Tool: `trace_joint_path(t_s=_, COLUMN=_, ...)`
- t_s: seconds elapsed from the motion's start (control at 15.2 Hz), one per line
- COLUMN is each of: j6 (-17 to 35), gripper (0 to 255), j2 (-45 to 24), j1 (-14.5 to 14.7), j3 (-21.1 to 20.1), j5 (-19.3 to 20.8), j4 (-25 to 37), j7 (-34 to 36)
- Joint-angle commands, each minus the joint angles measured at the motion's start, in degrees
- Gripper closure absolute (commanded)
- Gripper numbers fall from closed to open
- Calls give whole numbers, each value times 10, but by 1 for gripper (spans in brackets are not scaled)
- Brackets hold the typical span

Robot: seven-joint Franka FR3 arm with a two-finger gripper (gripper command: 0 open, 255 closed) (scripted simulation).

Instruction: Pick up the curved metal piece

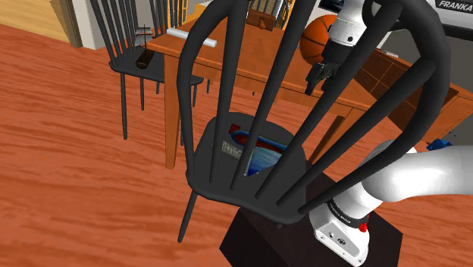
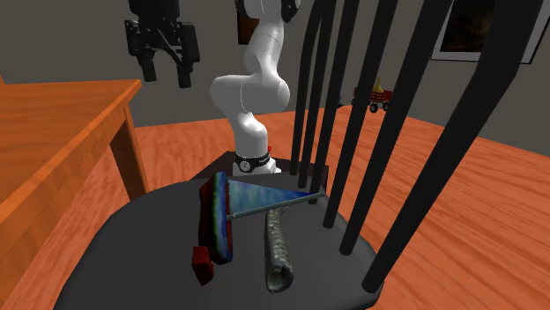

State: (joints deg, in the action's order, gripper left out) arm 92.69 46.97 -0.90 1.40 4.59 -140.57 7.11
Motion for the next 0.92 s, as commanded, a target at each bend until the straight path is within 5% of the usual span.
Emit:
trace_joint_path(t_s=0.0, j6=0, gripper=0, j2=0, j1=0, j3=0, j5=0, j4=0, j7=0)
trace_joint_path(t_s=0.86, j6=214, gripper=0, j2=-109, j1=100, j3=-62, j5=-75, j4=-104, j7=-19)
